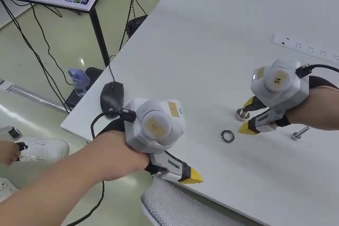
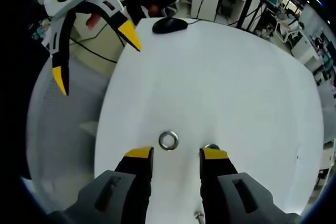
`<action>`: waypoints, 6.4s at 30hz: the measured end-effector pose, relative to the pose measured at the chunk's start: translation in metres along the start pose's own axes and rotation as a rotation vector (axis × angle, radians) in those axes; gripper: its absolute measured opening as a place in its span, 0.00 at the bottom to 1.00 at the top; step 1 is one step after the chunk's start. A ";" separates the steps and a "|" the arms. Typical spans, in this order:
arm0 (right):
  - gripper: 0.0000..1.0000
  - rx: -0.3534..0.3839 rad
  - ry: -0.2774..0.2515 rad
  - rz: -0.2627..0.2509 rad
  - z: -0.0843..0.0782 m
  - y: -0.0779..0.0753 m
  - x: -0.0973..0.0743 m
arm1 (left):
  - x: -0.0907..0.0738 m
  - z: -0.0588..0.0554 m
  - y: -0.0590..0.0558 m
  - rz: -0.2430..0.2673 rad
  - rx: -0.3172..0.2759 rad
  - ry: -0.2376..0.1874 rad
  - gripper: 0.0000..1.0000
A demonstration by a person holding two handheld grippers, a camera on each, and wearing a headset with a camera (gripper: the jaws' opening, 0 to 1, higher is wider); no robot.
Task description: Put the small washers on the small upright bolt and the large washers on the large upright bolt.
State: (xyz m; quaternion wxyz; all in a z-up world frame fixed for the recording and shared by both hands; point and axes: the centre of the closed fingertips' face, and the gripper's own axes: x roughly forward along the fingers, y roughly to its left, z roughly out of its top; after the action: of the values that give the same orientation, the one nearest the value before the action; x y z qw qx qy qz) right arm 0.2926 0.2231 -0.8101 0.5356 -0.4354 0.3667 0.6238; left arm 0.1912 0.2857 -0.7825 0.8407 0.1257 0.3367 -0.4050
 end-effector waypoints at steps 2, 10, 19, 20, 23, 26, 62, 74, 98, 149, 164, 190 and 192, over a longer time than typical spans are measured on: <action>0.37 -0.005 0.003 0.001 -0.002 0.002 0.004 | 0.000 0.001 0.001 0.001 0.001 -0.005 0.85; 0.40 -0.005 -0.009 0.011 -0.003 0.007 0.023 | 0.002 0.004 0.003 0.004 -0.004 -0.027 0.87; 0.40 -0.011 0.017 0.011 -0.012 0.008 0.049 | 0.003 0.003 0.004 0.006 -0.006 -0.054 0.89; 0.40 -0.013 0.015 0.008 -0.014 0.006 0.055 | 0.003 0.002 0.005 0.005 -0.007 -0.054 0.89; 0.40 -0.010 0.016 0.007 -0.014 0.006 0.058 | 0.003 0.002 0.004 0.003 -0.005 -0.062 0.89; 0.40 -0.012 0.025 0.005 -0.014 0.005 0.059 | 0.004 0.001 0.004 0.000 -0.001 -0.066 0.90; 0.24 -0.021 0.072 0.004 -0.018 0.002 0.069 | 0.008 0.004 0.012 -0.016 -0.013 -0.078 0.87; 0.20 0.016 0.089 0.008 -0.018 0.001 0.068 | 0.007 0.004 0.008 -0.021 -0.019 -0.070 0.83; 0.21 0.061 0.093 0.006 -0.017 0.000 0.007 | 0.004 0.002 0.006 -0.005 -0.005 -0.051 0.81; 0.21 0.121 0.092 -0.085 -0.019 -0.067 -0.007 | 0.006 0.000 0.010 -0.010 0.000 -0.017 0.80; 0.21 0.114 0.120 -0.066 -0.023 -0.064 0.008 | 0.006 -0.003 0.013 -0.006 -0.011 -0.014 0.79; 0.21 0.143 0.156 -0.065 -0.034 -0.065 0.039 | 0.000 -0.013 0.010 -0.008 -0.015 0.002 0.78; 0.22 0.139 0.165 -0.064 -0.037 -0.063 0.042 | 0.000 -0.013 0.010 -0.007 -0.012 0.004 0.78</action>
State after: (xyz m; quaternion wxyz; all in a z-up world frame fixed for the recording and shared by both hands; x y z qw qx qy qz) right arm 0.3584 0.2136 -0.8614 0.5520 -0.4586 0.4379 0.5415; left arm 0.1928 0.2985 -0.7921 0.8394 0.1203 0.3411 -0.4057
